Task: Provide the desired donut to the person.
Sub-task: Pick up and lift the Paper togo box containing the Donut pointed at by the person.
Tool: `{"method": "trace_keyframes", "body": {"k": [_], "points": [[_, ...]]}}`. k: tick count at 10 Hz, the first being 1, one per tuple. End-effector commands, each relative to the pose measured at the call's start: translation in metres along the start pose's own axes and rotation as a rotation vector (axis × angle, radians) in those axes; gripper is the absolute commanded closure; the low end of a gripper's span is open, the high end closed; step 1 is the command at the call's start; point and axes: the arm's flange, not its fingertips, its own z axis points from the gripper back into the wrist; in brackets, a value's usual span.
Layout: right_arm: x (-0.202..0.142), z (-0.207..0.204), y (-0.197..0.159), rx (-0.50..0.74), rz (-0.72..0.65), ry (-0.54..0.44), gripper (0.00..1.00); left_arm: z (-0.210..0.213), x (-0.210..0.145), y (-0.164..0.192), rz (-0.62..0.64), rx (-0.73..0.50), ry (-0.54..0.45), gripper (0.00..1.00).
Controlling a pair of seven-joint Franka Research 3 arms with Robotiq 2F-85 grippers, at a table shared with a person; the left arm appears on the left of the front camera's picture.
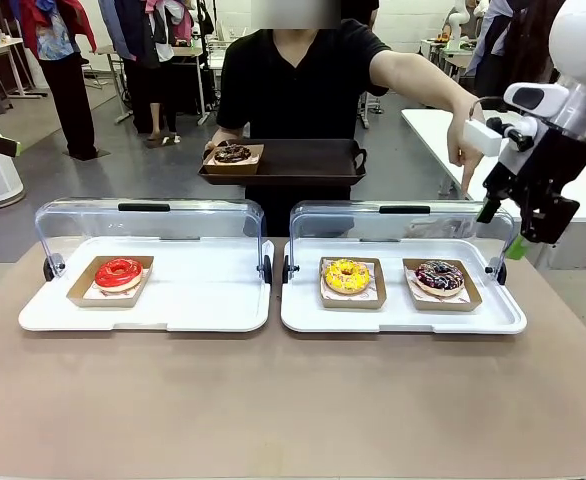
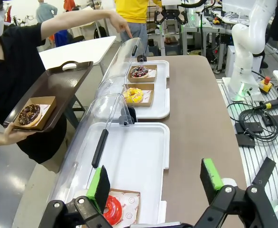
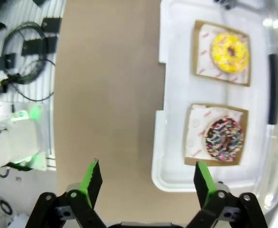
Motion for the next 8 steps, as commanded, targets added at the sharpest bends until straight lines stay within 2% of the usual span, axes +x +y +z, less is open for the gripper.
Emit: {"method": "trace_keyframes", "body": {"k": [1, 8], "points": [[0.0052, 0.0060, -0.0028, -0.025, 0.011, 0.008, 0.00, 0.0008, 0.0017, -0.0001, -0.013, 0.004, -0.016, 0.00], [0.0056, 0.0075, -0.0016, -0.016, 0.015, -0.004, 0.00, 0.0008, 0.0017, -0.0001, -0.013, 0.004, -0.016, 0.00]]}}
